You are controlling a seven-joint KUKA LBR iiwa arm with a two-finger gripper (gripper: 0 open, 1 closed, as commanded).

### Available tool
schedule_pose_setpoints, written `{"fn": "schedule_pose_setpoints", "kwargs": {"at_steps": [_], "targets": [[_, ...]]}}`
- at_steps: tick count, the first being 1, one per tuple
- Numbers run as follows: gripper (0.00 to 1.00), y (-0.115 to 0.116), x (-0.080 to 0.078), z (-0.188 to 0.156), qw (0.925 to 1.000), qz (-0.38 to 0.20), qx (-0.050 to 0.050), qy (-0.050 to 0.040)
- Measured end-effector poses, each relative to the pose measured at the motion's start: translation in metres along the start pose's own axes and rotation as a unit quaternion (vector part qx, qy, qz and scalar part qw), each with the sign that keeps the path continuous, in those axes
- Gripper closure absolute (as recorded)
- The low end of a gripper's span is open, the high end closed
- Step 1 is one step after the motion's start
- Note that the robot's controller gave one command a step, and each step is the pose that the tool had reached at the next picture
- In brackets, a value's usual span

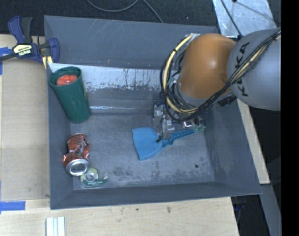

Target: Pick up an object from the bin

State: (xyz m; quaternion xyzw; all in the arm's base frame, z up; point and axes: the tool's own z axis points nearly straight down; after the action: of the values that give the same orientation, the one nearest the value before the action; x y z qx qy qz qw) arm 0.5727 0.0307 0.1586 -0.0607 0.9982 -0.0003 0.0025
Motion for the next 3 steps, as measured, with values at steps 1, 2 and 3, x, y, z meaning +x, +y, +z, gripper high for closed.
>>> {"fn": "schedule_pose_setpoints", "kwargs": {"at_steps": [1, 2, 3], "targets": [[0.00, -0.026, -0.041, -0.053, 0.9918, -0.128, 0.001, -0.0061], [0.00, -0.026, -0.041, -0.052, 0.9918, -0.127, 0.000, -0.0056], [0.00, -0.037, -0.043, -0.036, 0.9959, -0.090, 0.000, -0.0086]]}}
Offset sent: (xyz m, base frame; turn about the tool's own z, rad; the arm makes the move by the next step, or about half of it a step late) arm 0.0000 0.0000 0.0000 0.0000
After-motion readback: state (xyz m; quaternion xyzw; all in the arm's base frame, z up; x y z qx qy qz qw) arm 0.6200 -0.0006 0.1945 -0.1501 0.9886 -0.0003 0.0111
